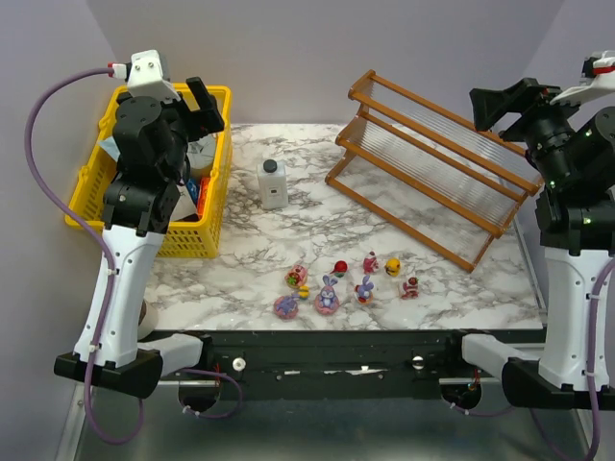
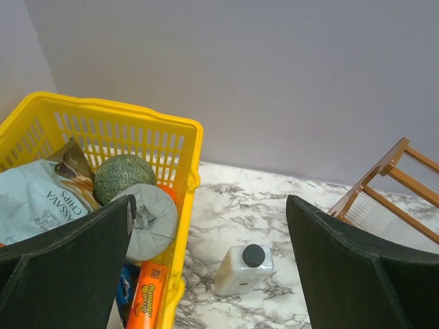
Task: Place and organize the plastic toys onto the shelf
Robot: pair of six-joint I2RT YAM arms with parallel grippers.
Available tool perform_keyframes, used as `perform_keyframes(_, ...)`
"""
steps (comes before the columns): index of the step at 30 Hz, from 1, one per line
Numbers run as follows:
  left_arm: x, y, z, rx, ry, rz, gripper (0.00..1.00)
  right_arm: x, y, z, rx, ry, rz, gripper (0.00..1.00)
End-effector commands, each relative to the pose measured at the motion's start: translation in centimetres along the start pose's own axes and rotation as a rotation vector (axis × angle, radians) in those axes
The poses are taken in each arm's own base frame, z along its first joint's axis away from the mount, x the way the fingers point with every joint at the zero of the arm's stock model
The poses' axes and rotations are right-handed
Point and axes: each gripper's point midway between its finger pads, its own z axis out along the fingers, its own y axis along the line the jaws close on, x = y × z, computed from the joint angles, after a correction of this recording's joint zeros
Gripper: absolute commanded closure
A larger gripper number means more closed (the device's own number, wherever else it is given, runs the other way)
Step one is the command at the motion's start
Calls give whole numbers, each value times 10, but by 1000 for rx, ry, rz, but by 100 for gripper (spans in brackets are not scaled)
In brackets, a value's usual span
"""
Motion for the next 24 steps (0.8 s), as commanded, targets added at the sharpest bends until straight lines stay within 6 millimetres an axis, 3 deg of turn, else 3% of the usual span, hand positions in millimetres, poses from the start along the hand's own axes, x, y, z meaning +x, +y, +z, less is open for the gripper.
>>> perform_keyframes(1,3,-14,-1,88,0,-6,1,33,6,-4,-72,108,-18,0)
perform_keyframes(3,11,-17,1,115,3,-8,1,62,10,-3,-115,188,-6,0)
perform_keyframes(5,17,-30,-4,204,4,5,1,78,22,-6,-189,217,-36,0)
perform_keyframes(6,28,-36,-3,241,22,10,1,99,42,-13,-257,258,-47,0)
perform_keyframes(8,36,-60,-8,367,41,9,1,119,57,-18,-286,283,-118,0)
perform_keyframes(9,45,-66,-8,391,62,11,1,132,85,-27,-370,303,-132,0)
perform_keyframes(10,51,-73,-9,416,77,9,1,157,90,-31,-387,356,-142,0)
perform_keyframes(12,74,-94,-14,476,133,10,1,184,114,-43,-449,416,-136,0)
perform_keyframes(13,81,-100,-15,495,145,7,1,211,117,-50,-464,481,-122,0)
perform_keyframes(14,88,-107,-19,519,158,3,1,223,123,-57,-481,510,-120,0)
perform_keyframes(15,105,-110,-21,529,196,-7,1,239,136,-69,-524,550,-122,0)
perform_keyframes(16,113,-119,-26,557,208,-15,1,252,139,-76,-529,580,-121,0)
perform_keyframes(17,118,-122,-29,566,217,-21,1,279,137,-87,-523,651,-132,0)
perform_keyframes(19,137,-127,-35,573,254,-35,1,307,146,-107,-538,733,-128,1)
perform_keyframes(20,140,-128,-38,576,260,-41,1,331,135,-116,-490,800,-147,2)
perform_keyframes(24,157,-128,-43,566,288,-44,1,374,118,-137,-376,938,-120,7)
